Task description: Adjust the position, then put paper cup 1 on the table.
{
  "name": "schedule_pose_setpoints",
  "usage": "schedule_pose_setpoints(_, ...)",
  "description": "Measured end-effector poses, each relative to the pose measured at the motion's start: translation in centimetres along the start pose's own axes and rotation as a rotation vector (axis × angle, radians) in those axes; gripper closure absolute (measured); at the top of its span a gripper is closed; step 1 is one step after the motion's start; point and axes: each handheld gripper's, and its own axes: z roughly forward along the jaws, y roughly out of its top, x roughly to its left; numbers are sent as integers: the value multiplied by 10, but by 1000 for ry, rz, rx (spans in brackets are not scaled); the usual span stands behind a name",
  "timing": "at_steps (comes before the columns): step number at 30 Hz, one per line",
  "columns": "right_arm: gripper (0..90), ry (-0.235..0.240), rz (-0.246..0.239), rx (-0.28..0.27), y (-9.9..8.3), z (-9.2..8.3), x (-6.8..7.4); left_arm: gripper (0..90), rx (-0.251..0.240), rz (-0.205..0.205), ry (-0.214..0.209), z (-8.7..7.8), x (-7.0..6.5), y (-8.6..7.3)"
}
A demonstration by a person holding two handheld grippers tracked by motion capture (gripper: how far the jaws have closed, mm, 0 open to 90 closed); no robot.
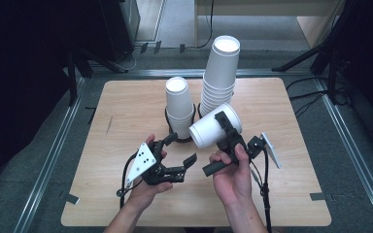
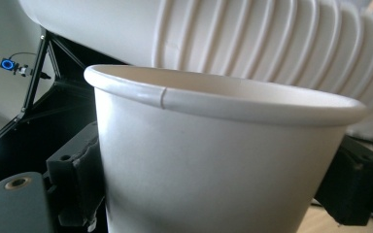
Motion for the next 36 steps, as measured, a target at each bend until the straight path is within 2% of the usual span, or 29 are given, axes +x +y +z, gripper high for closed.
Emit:
schedule_pose_setpoints(10, 129, -11, -136, -39, 18, -14, 3, 133, 12, -8, -2, 0, 1, -1)
schedule_pose_setpoints(13, 129, -19, -212, -46, 22, -18, 3, 134, 14, -9, -1, 0, 1, -1)
schedule_pose_setpoints(17, 130, -28, -289, -58, 28, -24, 2, 134, 16, -14, 1, 0, 2, -2)
schedule_pose_setpoints(24, 130, -35, -382, -80, 39, -35, 0, 134, 24, -15, 0, 1, 2, -3)
schedule_pose_setpoints(28, 130, -37, -461, -95, 41, -39, 1, 134, 33, -18, -2, 2, 2, -5)
schedule_pose_setpoints(31, 131, -58, -565, -105, 41, -41, 3, 134, 34, -17, -3, 2, 2, -5)
schedule_pose_setpoints(36, 130, -67, -608, -120, 48, -44, 4, 134, 37, -21, -2, 2, 3, -6)
